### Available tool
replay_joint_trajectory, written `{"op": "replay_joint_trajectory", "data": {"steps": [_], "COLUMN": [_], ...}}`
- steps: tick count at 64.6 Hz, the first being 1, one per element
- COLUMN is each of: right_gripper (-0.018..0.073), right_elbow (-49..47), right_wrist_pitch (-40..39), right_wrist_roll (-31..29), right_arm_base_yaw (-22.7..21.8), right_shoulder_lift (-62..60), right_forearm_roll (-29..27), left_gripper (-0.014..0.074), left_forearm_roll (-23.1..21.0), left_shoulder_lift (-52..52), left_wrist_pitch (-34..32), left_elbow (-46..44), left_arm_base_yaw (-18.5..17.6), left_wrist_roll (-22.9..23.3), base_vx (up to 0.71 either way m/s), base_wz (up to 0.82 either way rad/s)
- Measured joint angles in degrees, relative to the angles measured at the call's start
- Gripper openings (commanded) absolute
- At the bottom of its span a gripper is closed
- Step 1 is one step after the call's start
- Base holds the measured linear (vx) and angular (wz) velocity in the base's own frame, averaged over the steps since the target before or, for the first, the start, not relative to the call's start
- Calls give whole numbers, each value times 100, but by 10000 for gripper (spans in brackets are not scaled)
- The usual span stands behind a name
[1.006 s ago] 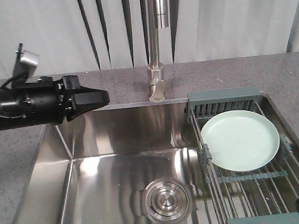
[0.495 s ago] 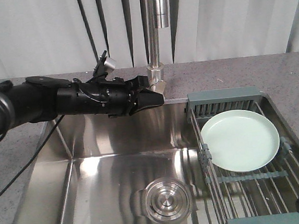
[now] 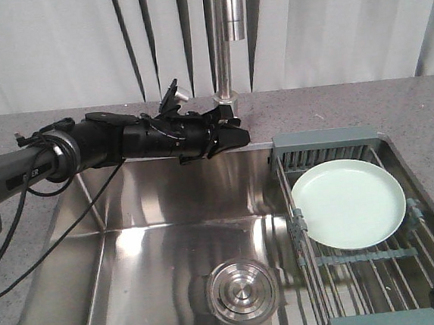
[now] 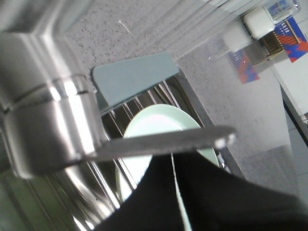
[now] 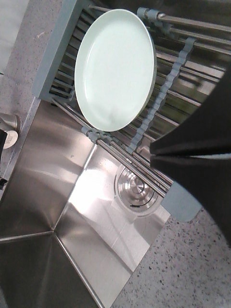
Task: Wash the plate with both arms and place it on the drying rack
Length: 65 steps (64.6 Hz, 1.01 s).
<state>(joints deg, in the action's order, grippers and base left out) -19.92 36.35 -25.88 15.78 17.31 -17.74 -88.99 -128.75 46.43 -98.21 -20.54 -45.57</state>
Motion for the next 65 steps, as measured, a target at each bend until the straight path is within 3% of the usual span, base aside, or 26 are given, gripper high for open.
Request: {"op": "replay_joint_trajectory", "data": {"steps": [24,65], "right_gripper": [-4,-4], "right_elbow": [0,0], "right_wrist_pitch": [-6,-6], "right_wrist_roll": [0,0], "right_arm_base_yaw": [0,0], "right_shoulder_lift": [0,0], "right_forearm_roll": [0,0], "left_gripper": [-6,-6], "left_forearm_roll": [54,-175], "left_shoulder_lift": [-259,-259], "left_wrist_pitch": [-126,-197], "left_elbow": [-582,-626], "left_arm_base_yaw": [-58,-91], "left_wrist_roll": [46,46], "base_vx": [0,0], "base_wz": [0,0]}}
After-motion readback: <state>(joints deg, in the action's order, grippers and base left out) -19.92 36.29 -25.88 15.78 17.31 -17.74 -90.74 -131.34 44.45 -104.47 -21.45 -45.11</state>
